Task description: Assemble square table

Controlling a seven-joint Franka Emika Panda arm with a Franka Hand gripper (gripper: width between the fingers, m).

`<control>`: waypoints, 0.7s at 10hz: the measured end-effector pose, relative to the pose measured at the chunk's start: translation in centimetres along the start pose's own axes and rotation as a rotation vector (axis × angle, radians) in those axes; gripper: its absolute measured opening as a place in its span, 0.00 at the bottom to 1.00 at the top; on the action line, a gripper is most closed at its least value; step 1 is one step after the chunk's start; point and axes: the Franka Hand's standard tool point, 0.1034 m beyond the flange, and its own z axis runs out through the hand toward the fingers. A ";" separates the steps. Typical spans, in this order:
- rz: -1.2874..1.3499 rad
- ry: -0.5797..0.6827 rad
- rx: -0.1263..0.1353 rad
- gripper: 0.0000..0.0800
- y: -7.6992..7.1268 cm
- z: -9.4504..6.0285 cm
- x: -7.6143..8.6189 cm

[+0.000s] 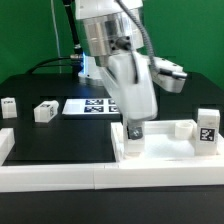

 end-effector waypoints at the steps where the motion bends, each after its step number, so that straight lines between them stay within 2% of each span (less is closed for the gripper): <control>1: -0.264 0.029 -0.008 0.76 -0.1 -0.1 0.2; 4: -0.532 0.048 -0.015 0.81 0.1 -0.1 -0.1; 7: -0.995 0.140 -0.010 0.81 0.1 -0.8 -0.8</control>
Offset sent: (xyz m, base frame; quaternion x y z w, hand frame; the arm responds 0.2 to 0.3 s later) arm 0.0000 0.0000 0.0000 0.0000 0.0000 -0.1938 0.9810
